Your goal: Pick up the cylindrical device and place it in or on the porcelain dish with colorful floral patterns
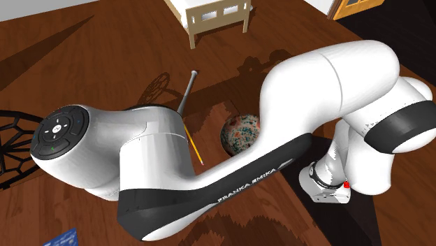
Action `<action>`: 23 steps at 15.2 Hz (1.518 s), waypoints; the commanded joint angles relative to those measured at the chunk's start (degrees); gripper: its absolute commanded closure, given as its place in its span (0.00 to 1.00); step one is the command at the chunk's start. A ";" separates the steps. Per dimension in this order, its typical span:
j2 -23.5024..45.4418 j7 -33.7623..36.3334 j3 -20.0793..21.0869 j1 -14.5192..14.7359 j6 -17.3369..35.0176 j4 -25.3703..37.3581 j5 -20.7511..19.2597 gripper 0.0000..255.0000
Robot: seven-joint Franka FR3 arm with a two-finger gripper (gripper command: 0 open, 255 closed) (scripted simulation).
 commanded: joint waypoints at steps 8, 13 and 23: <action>0.62 -0.03 0.12 0.50 -4.88 5.45 -0.18 1.00; 1.68 0.02 0.19 1.13 -9.27 10.84 -0.57 1.00; 6.03 0.23 0.23 3.53 -19.51 25.29 -2.35 1.00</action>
